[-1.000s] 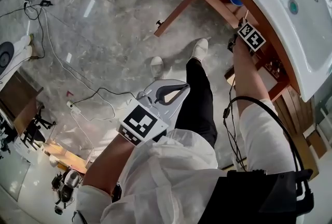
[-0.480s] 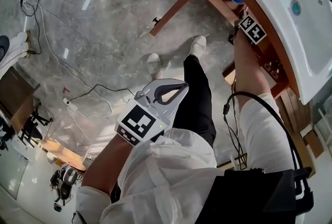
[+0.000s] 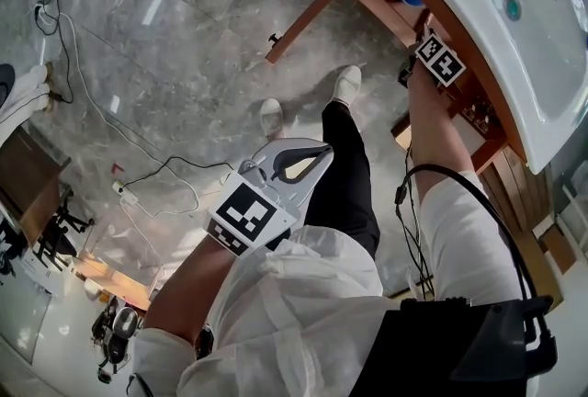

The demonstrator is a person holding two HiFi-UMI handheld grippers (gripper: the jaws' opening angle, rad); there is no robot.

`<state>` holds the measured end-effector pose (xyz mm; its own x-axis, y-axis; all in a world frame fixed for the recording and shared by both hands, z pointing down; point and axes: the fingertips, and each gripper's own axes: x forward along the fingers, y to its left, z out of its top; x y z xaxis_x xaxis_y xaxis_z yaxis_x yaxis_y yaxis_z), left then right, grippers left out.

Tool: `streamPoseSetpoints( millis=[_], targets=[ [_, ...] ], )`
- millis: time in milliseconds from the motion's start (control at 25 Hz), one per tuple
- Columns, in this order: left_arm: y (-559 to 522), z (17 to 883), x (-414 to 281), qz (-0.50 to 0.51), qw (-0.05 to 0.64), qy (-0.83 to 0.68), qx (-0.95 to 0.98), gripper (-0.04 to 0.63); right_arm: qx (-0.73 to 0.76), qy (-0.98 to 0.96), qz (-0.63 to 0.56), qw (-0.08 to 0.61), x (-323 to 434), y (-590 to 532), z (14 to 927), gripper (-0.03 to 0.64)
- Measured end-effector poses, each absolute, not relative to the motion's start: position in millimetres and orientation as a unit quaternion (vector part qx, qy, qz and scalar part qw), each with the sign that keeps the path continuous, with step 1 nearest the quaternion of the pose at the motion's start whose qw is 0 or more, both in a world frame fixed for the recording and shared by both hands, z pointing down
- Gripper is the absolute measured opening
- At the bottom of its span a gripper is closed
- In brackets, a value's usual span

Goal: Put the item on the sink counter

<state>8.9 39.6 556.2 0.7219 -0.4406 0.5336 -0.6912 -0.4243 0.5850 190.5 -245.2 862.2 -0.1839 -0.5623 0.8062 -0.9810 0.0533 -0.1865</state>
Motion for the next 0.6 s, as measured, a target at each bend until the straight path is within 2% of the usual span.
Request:
streamPoseSetpoints(
  millis=[400,600],
  targets=[
    [51.5,527.9,10.3,0.154,0.391,-0.319,0.849,0.005,0.557,-0.684,0.369,0.293,190.6,-207.2,822.0,0.066],
    [60.0,499.7,12.5,0.153,0.368,-0.304,0.865,0.006,0.53,-0.694,0.368,0.319,184.1,-168.5,788.9,0.037]
  ],
)
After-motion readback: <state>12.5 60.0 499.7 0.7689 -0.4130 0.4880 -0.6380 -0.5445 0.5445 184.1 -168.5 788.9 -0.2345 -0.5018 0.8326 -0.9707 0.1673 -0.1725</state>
